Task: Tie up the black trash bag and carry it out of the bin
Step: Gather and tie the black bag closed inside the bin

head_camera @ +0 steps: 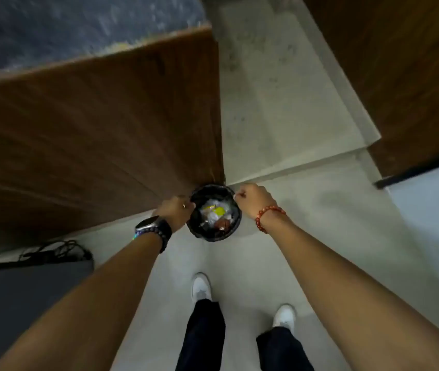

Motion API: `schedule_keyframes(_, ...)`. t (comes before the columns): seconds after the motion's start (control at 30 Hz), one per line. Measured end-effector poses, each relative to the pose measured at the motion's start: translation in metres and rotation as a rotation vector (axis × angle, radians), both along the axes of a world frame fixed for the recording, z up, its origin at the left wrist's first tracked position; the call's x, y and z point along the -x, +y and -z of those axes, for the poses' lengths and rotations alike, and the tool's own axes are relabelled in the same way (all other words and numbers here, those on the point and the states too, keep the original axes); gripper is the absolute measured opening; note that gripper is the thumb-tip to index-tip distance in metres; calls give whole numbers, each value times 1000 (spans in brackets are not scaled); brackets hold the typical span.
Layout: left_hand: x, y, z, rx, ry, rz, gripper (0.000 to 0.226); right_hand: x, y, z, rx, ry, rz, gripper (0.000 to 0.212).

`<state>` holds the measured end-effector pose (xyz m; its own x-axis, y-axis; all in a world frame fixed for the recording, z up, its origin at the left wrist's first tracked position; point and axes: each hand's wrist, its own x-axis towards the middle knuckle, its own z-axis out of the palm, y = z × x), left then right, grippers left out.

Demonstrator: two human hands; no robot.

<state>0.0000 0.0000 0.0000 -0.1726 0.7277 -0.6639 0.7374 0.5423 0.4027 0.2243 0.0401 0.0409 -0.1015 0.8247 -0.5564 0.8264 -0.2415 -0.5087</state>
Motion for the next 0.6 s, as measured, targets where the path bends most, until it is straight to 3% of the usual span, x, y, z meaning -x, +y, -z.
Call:
schedule_keyframes(0.17, 29, 48, 188, -2, -95, -89, 32, 31, 22, 164, 117, 45, 115, 21)
schedule_keyframes(0.37, 40, 71, 343, 54, -39, -220, 45, 14, 35, 341, 100, 38, 260, 29)
schedule_keyframes(0.53, 50, 77, 415, 5, -191, -348, 47, 15, 57, 410, 144, 27, 216, 64)
schedule_keyframes(0.6, 53, 78, 430, -49, -260, -452, 60, 26, 68, 418, 160, 48, 214, 66)
